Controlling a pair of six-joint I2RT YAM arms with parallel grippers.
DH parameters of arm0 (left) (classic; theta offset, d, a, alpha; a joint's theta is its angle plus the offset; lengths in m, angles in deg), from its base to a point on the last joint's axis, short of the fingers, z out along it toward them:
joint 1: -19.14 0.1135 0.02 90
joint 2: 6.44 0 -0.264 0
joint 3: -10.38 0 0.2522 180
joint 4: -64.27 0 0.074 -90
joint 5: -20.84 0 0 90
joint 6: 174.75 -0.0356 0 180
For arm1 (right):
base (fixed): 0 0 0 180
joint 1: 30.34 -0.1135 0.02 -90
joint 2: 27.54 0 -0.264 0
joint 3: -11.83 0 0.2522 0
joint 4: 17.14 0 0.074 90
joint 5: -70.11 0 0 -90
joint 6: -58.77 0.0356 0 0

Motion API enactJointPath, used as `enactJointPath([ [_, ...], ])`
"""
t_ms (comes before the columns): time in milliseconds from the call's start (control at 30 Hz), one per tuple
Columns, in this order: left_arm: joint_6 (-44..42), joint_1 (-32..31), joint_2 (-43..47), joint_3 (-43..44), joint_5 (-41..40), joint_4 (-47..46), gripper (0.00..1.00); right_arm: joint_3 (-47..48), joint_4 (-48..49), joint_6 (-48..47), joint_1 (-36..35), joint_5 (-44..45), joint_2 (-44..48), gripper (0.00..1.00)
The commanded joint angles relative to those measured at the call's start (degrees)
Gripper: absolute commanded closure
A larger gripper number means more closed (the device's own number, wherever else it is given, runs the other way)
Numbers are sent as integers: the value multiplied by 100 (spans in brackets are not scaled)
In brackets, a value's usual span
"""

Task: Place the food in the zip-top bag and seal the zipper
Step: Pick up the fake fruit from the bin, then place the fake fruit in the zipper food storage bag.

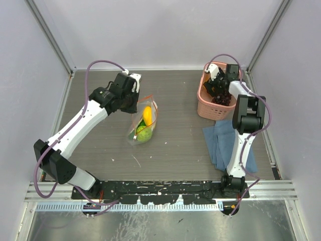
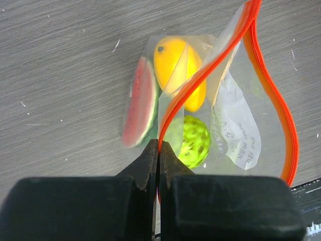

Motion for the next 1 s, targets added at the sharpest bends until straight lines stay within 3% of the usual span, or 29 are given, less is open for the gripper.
enactJointPath([
  [0, -23, 47, 4, 34, 177, -235, 100, 150, 224, -105, -44, 137, -134, 11],
  [467, 2, 47, 69, -27, 322, -306, 100, -691, 1059, 299, -53, -17, 846, 41],
  [767, -8, 49, 206, -70, 239, -342, 100, -1128, 1374, 777, -53, -203, 1512, 50],
  [967, -4, 47, 297, -93, 315, -370, 100, -1464, 1738, 1413, -51, -299, 1963, 52],
])
